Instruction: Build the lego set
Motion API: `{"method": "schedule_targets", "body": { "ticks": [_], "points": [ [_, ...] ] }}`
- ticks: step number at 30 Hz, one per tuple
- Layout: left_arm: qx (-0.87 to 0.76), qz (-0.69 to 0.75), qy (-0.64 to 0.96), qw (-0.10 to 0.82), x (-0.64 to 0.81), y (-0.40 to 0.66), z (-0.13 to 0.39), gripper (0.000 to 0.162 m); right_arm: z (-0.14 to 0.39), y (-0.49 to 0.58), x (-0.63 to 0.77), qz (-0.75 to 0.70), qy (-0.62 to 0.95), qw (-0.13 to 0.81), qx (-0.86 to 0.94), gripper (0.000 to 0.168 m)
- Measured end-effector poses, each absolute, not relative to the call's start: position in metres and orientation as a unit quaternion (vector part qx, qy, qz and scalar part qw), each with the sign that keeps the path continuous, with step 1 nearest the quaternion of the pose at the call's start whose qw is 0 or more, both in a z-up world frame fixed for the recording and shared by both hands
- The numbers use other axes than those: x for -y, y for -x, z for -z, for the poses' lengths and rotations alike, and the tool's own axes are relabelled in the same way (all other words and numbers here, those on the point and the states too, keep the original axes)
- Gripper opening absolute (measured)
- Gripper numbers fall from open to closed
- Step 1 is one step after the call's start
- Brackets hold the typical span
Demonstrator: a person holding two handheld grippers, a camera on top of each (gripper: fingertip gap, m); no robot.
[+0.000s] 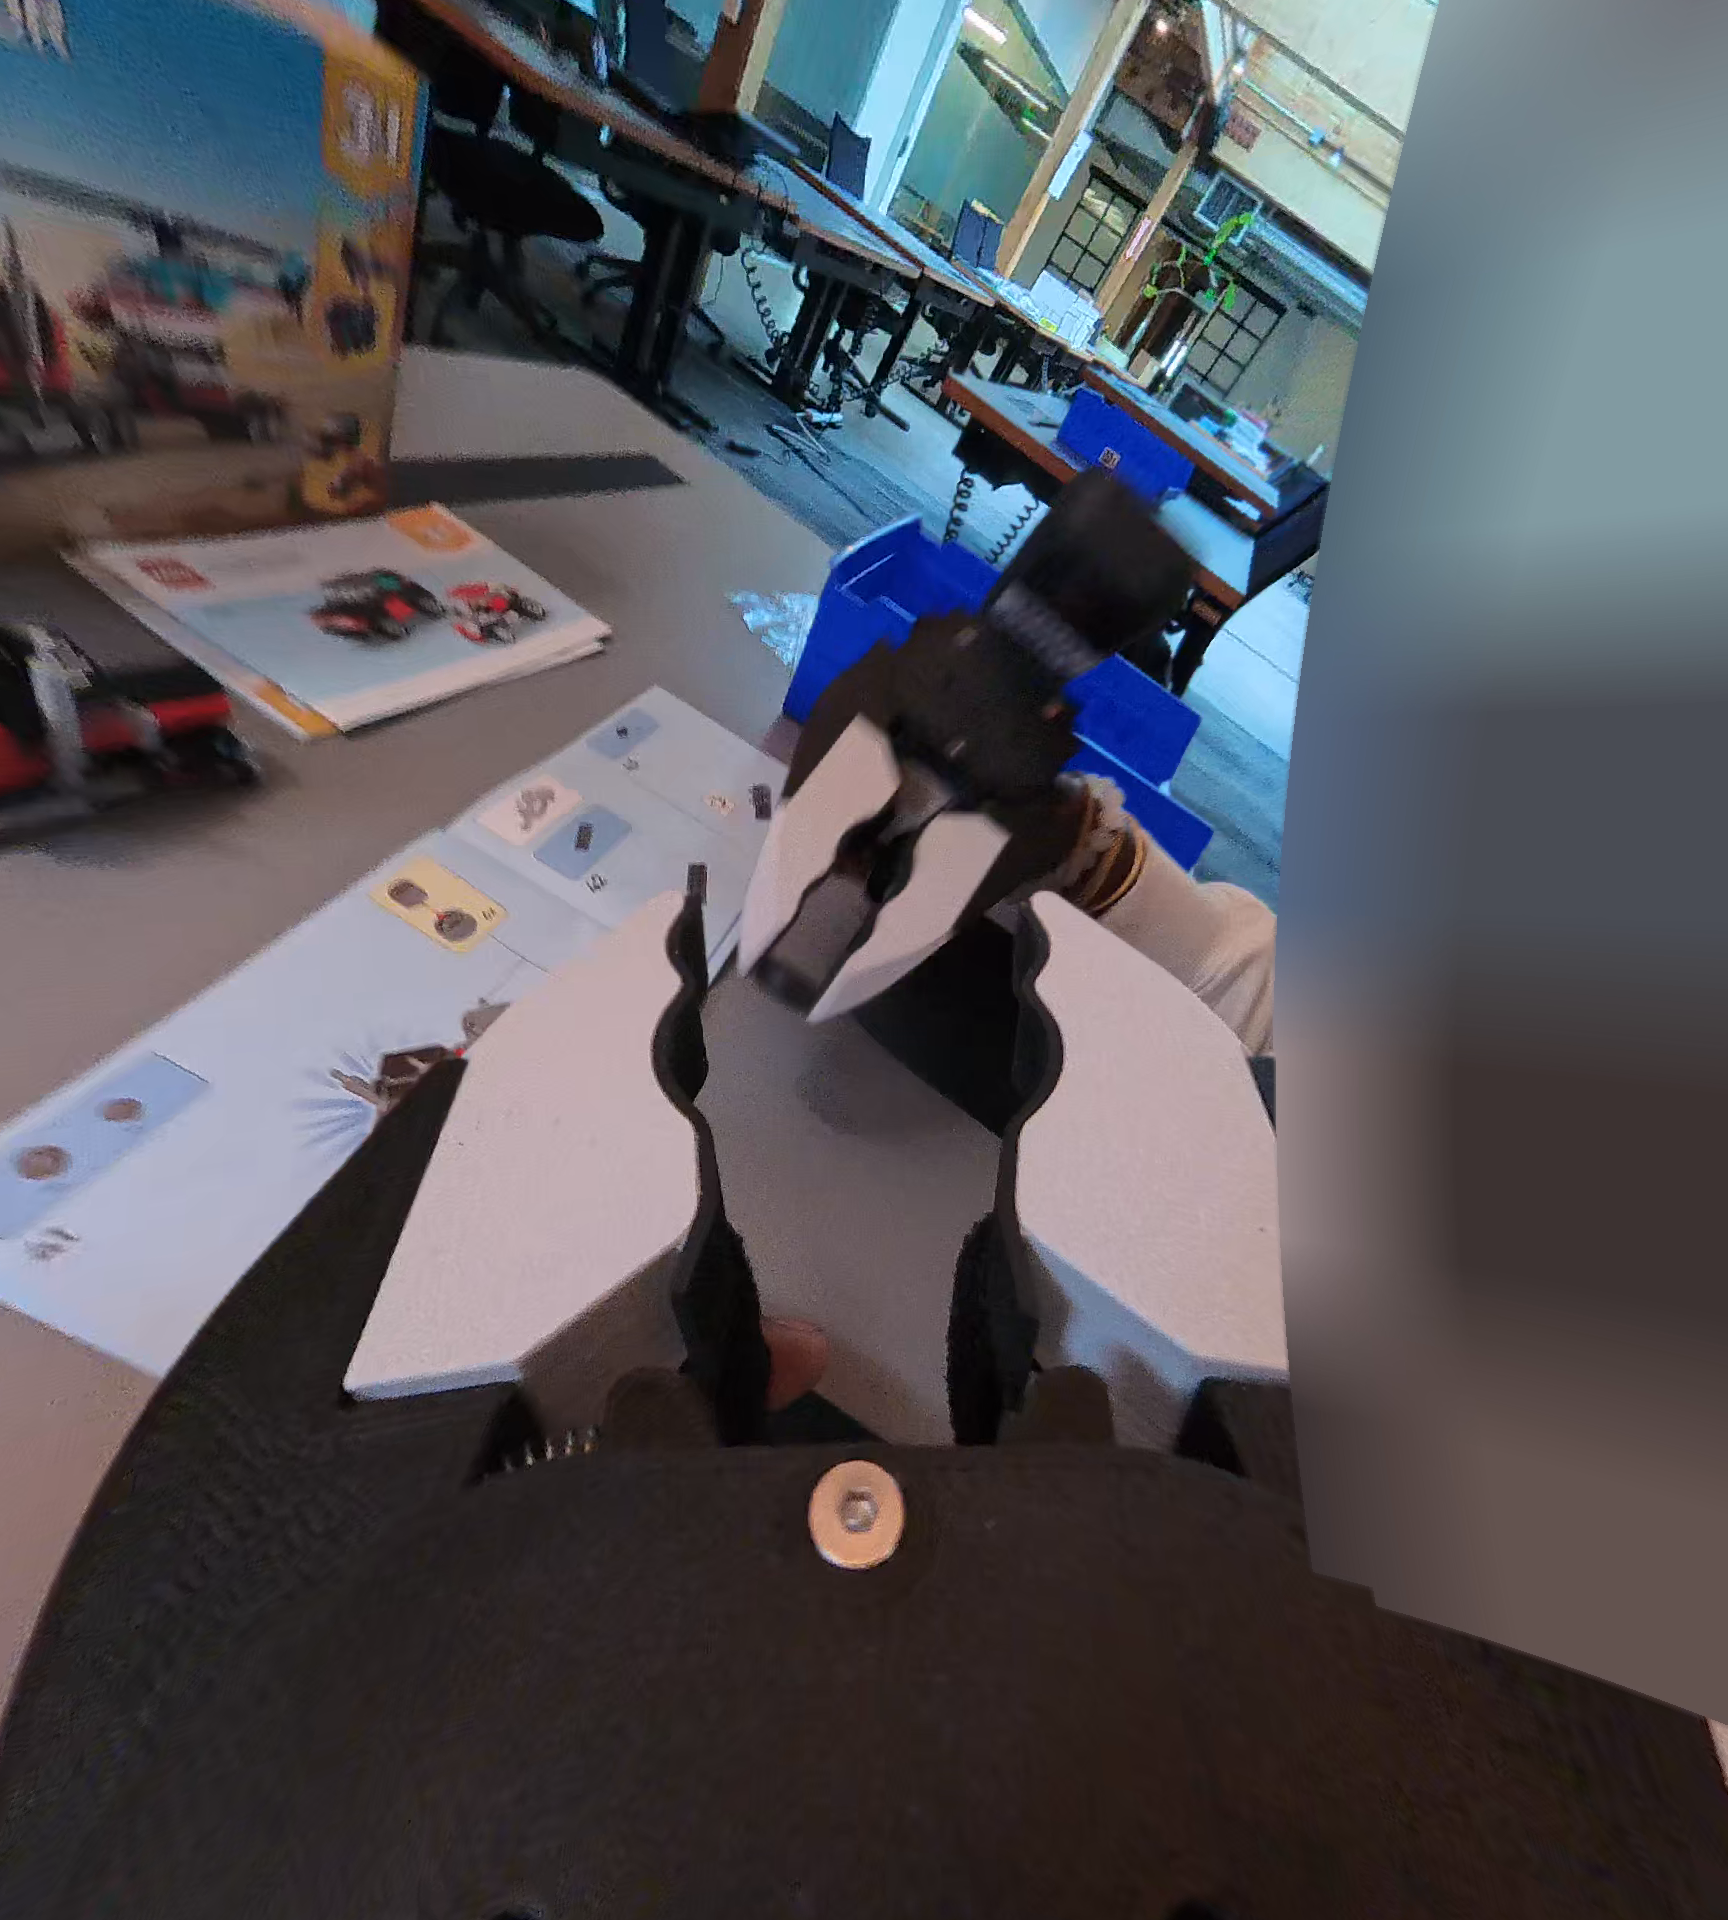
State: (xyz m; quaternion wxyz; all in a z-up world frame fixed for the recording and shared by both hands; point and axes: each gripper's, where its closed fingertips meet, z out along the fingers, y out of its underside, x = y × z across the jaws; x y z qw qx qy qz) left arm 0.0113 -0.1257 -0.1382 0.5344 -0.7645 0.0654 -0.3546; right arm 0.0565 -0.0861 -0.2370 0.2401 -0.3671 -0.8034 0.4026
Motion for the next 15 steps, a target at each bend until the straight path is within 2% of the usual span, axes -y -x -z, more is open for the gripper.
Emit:
{"method": "schedule_targets", "body": {
  "ticks": [3,6,9,11,15],
  "points": [
    [-0.088,0.286,0.774,0.558,0.152,0.017,0.101,0.057,0.274,-0.065,0.095,-0.361,0.392,0.158,0.831,0.021],
    [-0.064,0.126,0.822,0.551,0.176,0.091,0.098,0.056,0.295,-0.069,0.099,-0.325,0.407,0.116,0.846,0.022],
    [0.009,-0.029,0.902,0.432,0.202,0.193,0.145,0.053,0.307,-0.071,0.096,-0.279,0.415,0.102,0.860,0.022],
    [0.025,-0.053,0.935,0.350,0.209,0.235,0.183,0.049,0.307,-0.069,0.098,-0.277,0.413,0.104,0.861,0.022],
    [0.016,-0.049,0.956,0.289,0.195,0.277,0.232,0.049,0.306,-0.069,0.101,-0.279,0.415,0.100,0.860,0.028]
  ]
}}
